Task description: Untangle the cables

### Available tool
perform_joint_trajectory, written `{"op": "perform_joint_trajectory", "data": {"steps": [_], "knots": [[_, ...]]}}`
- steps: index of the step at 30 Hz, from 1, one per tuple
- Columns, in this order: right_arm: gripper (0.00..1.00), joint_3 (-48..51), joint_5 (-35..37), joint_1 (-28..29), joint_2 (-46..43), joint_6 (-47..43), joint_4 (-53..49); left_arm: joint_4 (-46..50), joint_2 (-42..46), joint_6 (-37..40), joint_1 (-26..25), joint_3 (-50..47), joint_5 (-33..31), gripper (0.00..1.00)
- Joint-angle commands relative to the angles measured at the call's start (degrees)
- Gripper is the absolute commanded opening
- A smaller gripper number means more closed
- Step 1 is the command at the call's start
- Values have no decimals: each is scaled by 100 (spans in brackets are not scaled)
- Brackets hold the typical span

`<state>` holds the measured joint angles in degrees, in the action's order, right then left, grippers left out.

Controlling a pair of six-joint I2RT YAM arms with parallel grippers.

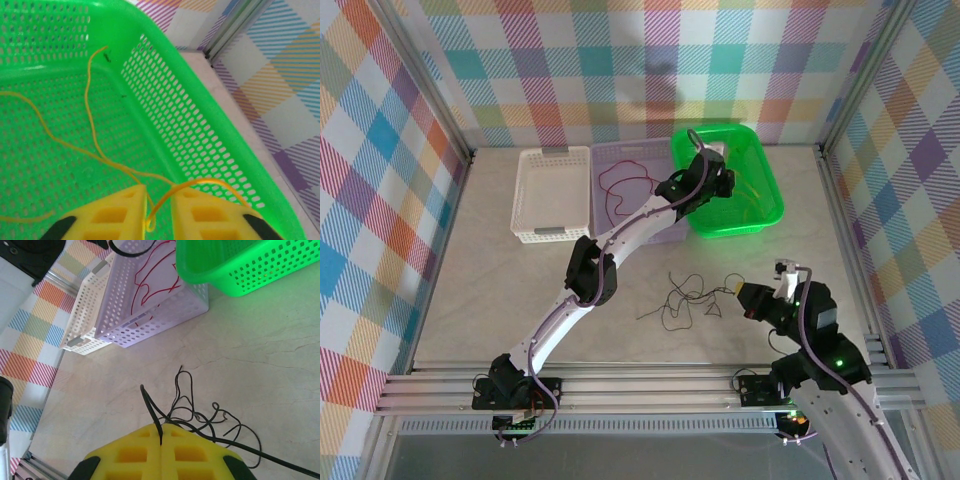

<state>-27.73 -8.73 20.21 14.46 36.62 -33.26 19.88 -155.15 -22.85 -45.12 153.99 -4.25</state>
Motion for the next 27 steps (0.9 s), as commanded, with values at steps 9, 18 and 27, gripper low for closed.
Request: {"op": "perform_joint_trajectory", "data": {"steps": [9, 18, 27], "knots": [[0, -1566, 310, -26, 480, -361, -677, 927, 698, -235, 284, -32, 232, 46], [0, -2637, 57, -25, 1485, -553, -727, 1489, 1798, -185, 404, -324, 966, 85], [0, -3749, -232, -26, 2414, -661, -686, -1120, 4855, -1002, 392, -4931, 1742, 88]]}}
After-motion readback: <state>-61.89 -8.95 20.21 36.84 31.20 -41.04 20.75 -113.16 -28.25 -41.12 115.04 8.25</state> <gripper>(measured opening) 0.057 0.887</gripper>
